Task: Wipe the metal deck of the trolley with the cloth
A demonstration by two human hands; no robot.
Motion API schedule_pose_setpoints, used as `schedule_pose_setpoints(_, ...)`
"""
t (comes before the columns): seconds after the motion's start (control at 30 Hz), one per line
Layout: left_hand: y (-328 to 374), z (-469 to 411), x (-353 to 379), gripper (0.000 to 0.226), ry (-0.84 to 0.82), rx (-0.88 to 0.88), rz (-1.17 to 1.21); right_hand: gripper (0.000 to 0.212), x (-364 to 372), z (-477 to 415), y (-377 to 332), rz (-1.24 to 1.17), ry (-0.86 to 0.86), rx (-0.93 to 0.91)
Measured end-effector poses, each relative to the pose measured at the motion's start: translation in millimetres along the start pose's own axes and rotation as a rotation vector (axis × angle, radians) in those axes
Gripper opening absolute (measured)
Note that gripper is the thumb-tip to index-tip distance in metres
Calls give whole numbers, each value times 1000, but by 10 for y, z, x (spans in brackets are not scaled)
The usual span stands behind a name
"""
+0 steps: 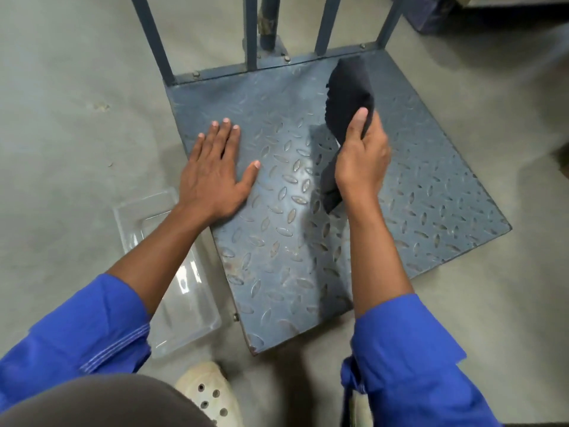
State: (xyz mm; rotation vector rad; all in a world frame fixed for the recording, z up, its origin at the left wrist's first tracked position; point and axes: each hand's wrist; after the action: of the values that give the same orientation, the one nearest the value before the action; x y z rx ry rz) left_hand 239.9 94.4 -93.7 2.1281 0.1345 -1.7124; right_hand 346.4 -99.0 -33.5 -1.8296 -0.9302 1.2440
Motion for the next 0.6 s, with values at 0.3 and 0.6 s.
schedule_pose_setpoints(0.3,-29,-281,53,87,32,-49,-26,56,1148,-247,125,563,-380,-297)
schedule_pose_setpoints(0.6,-11,-246,54,86,55,-43,-19,52,-321,320,661,483,-37,-38)
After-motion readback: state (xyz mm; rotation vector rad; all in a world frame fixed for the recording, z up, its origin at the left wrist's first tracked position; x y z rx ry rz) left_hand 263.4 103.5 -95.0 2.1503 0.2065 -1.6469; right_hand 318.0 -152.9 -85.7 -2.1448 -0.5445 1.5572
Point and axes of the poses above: each hand's wrist, its own z-axis away from the middle knuckle, its own x-axis out of the palm, y = z × x, and after that the axes turned 7 degrees about y, right-handed
